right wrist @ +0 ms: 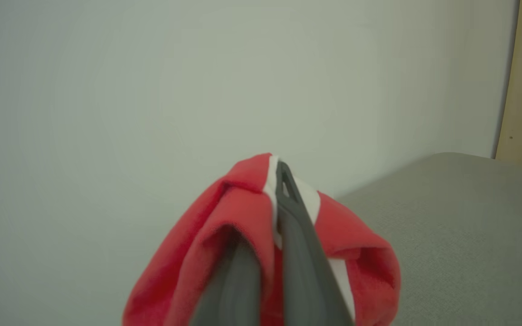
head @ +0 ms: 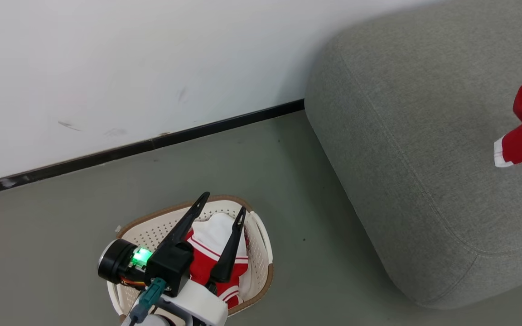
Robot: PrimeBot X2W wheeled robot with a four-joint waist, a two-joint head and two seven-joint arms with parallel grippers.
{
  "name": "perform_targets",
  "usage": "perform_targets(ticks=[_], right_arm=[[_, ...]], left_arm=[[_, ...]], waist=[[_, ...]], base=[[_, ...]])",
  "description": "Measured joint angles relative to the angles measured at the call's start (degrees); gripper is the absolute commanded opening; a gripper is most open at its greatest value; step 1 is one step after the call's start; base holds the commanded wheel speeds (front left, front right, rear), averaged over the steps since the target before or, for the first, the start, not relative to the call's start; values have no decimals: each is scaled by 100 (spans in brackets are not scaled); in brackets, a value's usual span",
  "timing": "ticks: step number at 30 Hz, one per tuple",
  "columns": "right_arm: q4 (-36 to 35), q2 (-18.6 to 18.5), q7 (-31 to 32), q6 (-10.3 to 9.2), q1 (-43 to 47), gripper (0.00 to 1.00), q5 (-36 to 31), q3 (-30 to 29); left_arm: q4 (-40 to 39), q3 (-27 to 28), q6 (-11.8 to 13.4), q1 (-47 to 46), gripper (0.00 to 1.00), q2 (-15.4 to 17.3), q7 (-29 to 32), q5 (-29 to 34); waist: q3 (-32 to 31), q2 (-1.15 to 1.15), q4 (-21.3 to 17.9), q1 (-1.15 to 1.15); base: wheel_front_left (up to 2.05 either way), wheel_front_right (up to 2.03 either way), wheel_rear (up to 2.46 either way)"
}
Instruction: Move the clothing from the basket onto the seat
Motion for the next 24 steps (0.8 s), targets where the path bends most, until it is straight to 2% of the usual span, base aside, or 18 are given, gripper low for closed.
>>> perform_targets(ticks=[10,20,24], right_arm=[[687,-398,-323,0,-422,0,-227,-433],[969,-391,-550,0,-562,0,-469,-458],[1125,-248,-598,0,-560,0,-528,-444]], left_arm=[[-282,-132,-8,-236,100,89,234,207],[-390,-257,-108,-478,100,103,357,270],[-402,-259,-152,-574,100,110,406,287]], waist=[[494,0,320,0],[885,0,560,0],[1020,0,631,0]], base=[[0,0,0],[0,0,0],[0,0,0]])
